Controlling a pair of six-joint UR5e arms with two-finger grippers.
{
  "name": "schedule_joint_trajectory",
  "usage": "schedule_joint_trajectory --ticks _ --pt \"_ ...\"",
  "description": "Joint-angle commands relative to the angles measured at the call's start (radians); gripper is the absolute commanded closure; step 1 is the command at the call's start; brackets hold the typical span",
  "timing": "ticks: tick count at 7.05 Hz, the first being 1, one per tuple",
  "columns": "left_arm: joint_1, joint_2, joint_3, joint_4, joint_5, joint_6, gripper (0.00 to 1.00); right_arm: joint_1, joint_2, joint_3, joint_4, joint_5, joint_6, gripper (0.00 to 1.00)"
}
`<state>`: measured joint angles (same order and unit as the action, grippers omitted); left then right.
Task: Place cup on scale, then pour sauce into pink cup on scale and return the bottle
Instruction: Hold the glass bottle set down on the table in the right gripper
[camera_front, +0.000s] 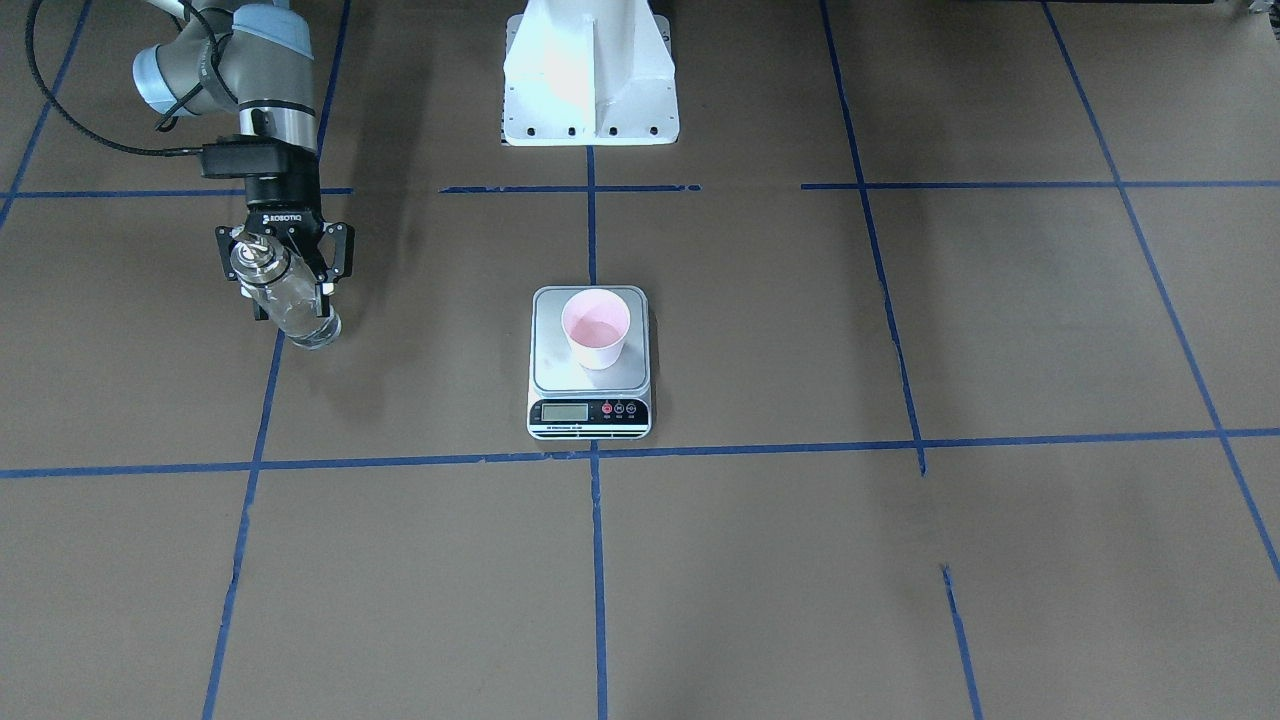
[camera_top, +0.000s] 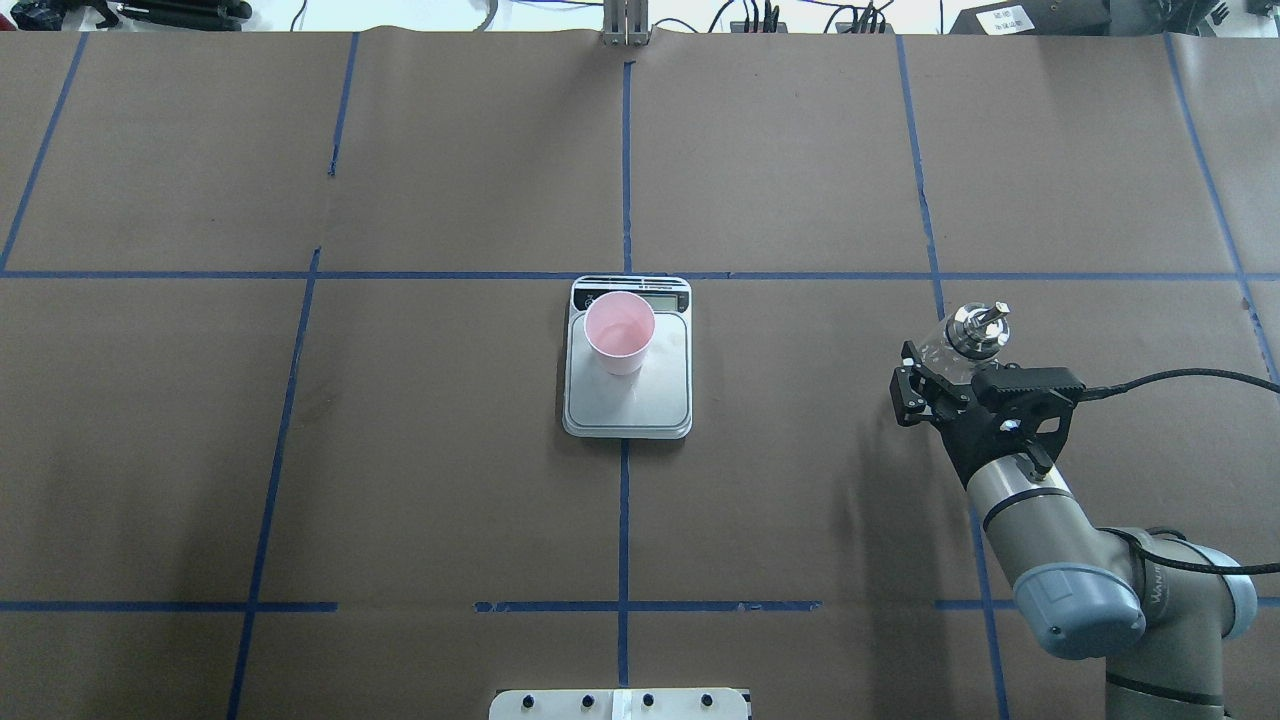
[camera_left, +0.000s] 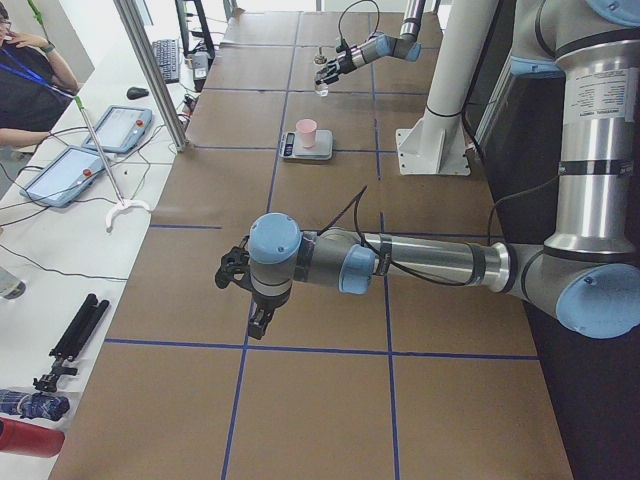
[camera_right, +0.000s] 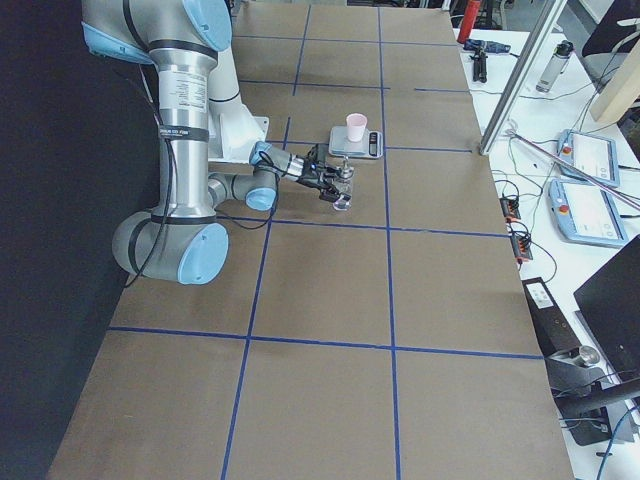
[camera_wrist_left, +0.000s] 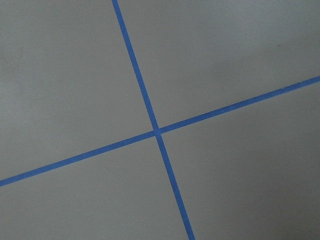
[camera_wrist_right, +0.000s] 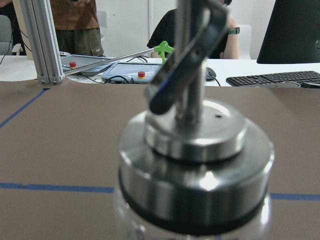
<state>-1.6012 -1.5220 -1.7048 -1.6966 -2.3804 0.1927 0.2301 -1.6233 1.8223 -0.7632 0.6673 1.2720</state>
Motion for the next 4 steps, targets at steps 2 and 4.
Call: schedule_joint_trajectory --ticks 2,4 --pt "0.000 0.003 0.007 0.002 0.003 0.001 0.00 -0.001 -0.007 -0.074 0.099 -0.011 -0.040 1.00" --pt "0.000 0.003 0.008 0.002 0.003 -0.001 0.00 0.000 -0.009 -0.075 0.099 -0.014 -0.040 1.00"
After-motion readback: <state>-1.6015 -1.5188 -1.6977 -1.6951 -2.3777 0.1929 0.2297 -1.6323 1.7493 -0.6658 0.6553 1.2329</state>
